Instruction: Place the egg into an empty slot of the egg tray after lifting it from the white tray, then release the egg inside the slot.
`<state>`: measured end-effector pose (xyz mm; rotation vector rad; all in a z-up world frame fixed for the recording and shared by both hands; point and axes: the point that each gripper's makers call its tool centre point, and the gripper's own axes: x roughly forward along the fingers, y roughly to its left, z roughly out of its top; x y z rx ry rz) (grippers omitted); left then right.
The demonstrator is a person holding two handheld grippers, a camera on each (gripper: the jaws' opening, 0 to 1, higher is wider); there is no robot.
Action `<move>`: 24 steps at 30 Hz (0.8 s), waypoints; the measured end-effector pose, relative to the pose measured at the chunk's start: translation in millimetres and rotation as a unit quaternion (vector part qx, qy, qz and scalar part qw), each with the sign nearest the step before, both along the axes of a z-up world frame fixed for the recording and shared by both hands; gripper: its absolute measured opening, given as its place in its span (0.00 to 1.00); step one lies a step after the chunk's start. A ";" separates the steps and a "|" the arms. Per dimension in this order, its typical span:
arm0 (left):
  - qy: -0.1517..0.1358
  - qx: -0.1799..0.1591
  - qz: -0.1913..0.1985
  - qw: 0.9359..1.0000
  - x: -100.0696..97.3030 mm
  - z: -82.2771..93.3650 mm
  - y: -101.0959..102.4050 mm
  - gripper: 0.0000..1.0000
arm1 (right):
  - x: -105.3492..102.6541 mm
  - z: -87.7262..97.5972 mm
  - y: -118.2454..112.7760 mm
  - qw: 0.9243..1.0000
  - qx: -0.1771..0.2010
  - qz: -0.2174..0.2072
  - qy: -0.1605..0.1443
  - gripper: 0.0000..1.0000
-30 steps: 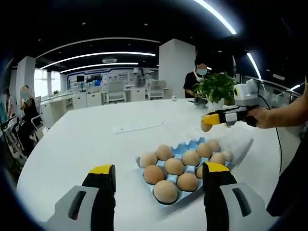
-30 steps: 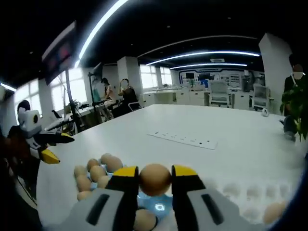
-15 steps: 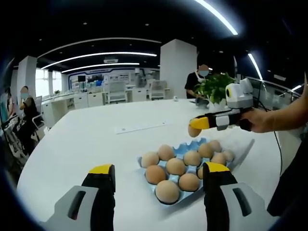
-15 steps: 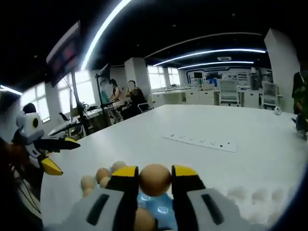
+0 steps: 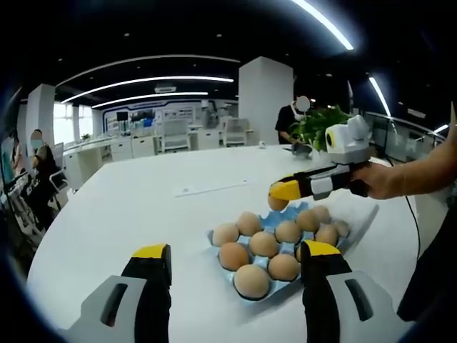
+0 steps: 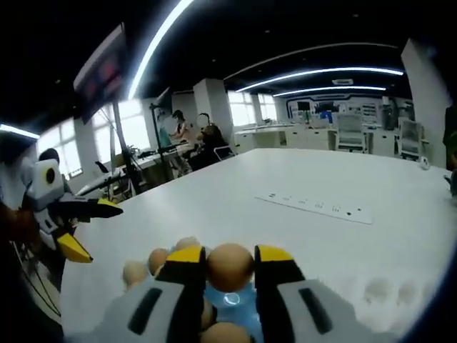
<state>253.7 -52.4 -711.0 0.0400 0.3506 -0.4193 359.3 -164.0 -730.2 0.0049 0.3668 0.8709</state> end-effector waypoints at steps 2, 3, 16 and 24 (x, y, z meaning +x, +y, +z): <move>0.004 -0.004 -0.001 1.000 -0.9 -0.7 -1.0 0.75 | -0.2 -4.2 2.1 1.000 -0.001 0.002 0.007 0.26; 0.002 -0.001 -0.001 1.000 -0.9 -0.7 -0.9 0.75 | -0.3 -5.3 2.7 1.000 -0.002 0.003 0.007 0.26; 0.004 -0.005 0.000 1.000 -1.0 -2.4 -1.1 0.75 | -2.5 -22.9 6.3 0.999 -0.024 0.013 0.020 0.26; 0.002 -0.006 0.000 1.000 -0.9 -0.7 -0.6 0.76 | -3.7 -29.1 8.6 0.999 -0.033 0.020 0.022 0.26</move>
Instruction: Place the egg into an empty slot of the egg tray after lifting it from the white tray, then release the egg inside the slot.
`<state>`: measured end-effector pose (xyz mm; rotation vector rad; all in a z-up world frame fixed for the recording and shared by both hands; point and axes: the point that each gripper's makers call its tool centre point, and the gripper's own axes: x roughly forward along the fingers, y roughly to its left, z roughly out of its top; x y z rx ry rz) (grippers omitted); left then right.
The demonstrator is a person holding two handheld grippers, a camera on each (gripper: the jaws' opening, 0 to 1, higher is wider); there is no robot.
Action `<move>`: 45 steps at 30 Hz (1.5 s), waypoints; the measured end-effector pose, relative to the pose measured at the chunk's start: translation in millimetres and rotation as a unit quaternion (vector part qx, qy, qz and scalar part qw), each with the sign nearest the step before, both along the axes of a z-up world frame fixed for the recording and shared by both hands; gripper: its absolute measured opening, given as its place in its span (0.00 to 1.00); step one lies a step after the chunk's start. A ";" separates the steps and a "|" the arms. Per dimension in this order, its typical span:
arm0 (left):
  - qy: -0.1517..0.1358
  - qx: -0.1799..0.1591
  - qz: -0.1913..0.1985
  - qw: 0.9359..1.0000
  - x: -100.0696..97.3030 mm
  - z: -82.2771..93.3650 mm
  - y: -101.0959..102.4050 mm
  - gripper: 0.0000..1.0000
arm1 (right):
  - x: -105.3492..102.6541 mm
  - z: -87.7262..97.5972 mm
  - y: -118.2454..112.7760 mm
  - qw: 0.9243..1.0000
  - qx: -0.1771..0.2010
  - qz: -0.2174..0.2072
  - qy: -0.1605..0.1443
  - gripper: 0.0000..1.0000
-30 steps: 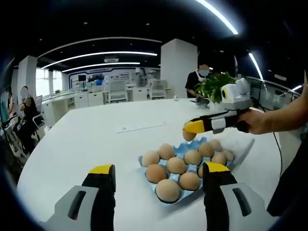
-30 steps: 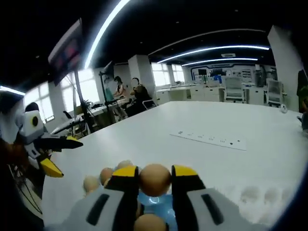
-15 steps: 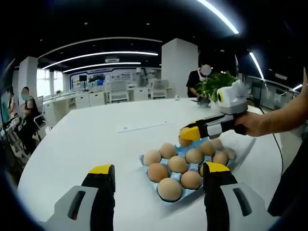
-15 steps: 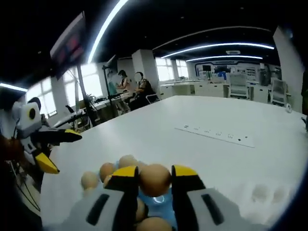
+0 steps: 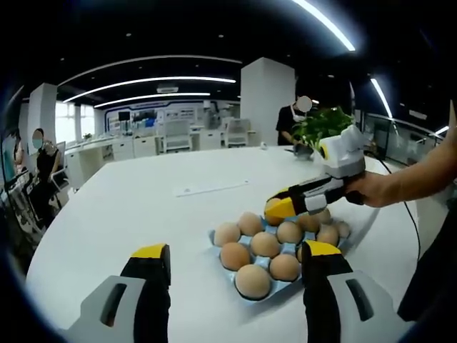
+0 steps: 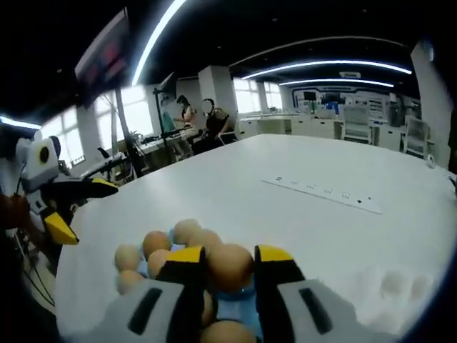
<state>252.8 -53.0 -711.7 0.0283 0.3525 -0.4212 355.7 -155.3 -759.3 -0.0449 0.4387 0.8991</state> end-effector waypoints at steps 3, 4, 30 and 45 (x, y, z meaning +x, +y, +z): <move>-0.003 0.002 0.003 1.000 0.6 0.7 1.0 0.77 | 0.0 -0.1 0.2 1.000 0.000 0.001 0.000 0.26; -0.003 0.002 0.003 1.000 0.6 0.7 0.9 0.77 | 0.1 -0.2 0.1 1.000 0.000 0.000 0.000 0.26; -0.001 -0.010 0.006 1.000 2.9 1.8 1.8 0.76 | 1.6 -13.3 0.7 0.999 0.005 -0.004 0.037 0.27; -0.002 -0.005 0.006 1.000 2.6 2.1 2.9 0.76 | 1.5 -16.0 0.8 0.999 0.011 -0.004 0.053 0.26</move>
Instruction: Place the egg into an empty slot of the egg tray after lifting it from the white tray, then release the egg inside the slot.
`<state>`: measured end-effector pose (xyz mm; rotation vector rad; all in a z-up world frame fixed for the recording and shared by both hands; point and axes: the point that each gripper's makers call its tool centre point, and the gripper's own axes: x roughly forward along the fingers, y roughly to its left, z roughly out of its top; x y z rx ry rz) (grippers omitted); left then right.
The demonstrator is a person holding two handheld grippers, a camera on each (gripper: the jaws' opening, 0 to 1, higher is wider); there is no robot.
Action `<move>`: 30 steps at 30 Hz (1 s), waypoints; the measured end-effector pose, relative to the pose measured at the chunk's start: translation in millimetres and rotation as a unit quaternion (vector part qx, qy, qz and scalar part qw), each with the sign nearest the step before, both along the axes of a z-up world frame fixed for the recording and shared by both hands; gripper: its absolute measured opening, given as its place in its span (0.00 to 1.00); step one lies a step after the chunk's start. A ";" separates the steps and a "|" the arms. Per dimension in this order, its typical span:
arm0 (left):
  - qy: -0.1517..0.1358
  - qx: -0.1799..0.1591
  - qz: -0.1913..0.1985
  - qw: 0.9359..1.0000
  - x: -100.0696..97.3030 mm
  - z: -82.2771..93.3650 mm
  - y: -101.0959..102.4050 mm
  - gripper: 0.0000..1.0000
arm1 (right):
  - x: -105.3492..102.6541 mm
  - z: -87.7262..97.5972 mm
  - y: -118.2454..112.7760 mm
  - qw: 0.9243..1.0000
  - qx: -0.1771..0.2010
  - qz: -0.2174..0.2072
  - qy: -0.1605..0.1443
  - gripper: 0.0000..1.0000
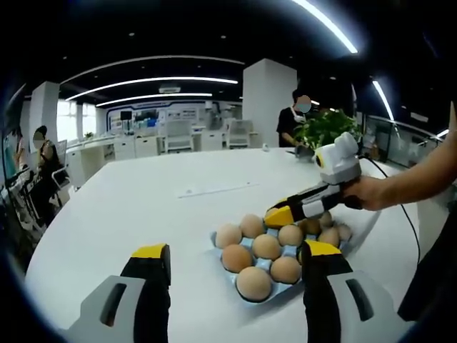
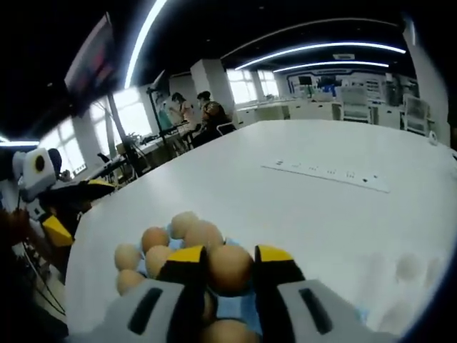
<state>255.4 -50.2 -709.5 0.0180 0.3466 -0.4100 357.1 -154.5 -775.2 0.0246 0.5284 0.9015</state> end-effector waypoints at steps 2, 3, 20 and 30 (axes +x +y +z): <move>0.000 0.000 0.000 1.000 0.0 0.1 0.2 0.76 | 0.1 -0.1 0.3 1.000 0.002 0.001 -0.001 0.26; 0.000 0.001 0.002 1.000 0.2 0.1 0.7 0.76 | 0.2 0.0 0.6 1.000 0.003 0.003 -0.003 0.26; -0.002 -0.001 0.000 1.000 -1.5 1.9 -1.1 0.76 | -0.4 34.0 -18.0 0.999 0.036 -0.025 -0.031 0.25; -0.005 -0.002 -0.009 1.000 -0.2 3.9 -7.6 0.75 | -2.8 35.3 -82.6 0.994 0.039 -0.096 -0.029 0.25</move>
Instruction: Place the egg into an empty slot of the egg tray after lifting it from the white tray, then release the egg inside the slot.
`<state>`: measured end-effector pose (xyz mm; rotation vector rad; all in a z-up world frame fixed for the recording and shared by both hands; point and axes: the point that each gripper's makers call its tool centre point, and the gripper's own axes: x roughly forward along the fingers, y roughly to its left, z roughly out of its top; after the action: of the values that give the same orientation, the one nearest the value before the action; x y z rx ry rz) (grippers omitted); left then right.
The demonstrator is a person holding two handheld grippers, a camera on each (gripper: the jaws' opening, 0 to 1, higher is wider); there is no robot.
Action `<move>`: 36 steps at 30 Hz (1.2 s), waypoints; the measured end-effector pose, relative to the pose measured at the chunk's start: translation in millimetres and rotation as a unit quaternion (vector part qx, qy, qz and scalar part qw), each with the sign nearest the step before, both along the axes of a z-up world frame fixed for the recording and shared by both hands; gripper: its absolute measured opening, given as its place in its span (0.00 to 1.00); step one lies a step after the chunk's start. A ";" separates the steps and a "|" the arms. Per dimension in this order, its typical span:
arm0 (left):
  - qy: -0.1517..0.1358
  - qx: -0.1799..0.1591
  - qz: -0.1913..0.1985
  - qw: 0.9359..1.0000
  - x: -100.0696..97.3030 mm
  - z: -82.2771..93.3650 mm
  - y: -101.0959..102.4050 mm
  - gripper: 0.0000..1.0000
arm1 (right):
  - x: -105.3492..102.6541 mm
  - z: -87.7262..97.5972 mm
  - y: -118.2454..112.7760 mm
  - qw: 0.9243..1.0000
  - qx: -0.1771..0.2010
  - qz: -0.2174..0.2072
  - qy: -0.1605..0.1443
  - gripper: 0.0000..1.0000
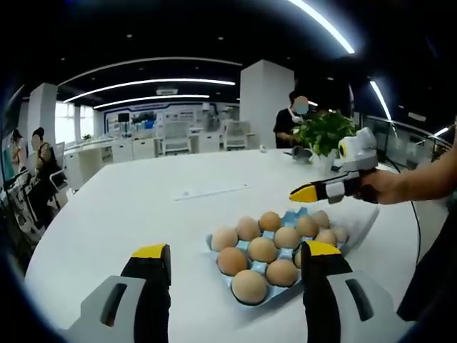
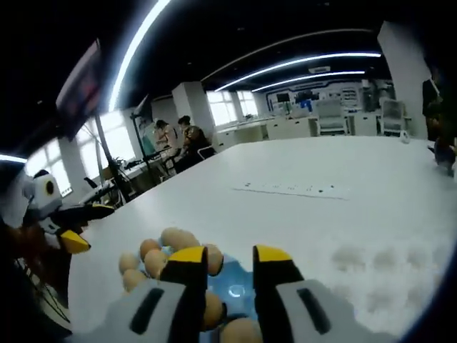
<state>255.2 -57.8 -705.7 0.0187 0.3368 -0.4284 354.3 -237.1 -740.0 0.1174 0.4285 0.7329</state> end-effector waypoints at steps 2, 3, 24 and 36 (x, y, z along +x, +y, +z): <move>-0.002 -0.001 -0.001 1.000 0.3 1.2 -0.9 0.75 | 0.6 -2.6 -19.9 1.000 0.000 -0.028 0.005 0.24; -0.002 -0.001 -0.001 1.000 0.4 1.5 -1.1 0.75 | 1.0 -2.7 -27.9 0.999 -0.003 -0.037 0.002 0.24; -0.003 0.000 -0.010 1.000 2.3 2.3 -6.6 0.74 | 6.6 -14.8 -251.4 0.938 -0.092 -0.333 -0.022 0.24; 0.001 0.007 0.001 1.000 -1.9 1.0 2.8 0.73 | 17.8 -33.9 -246.0 0.943 -0.134 -0.303 -0.029 0.26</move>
<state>253.3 -55.0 -704.7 0.0307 0.3416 -0.4241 372.2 -483.2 -773.9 -0.0302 0.4032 0.0676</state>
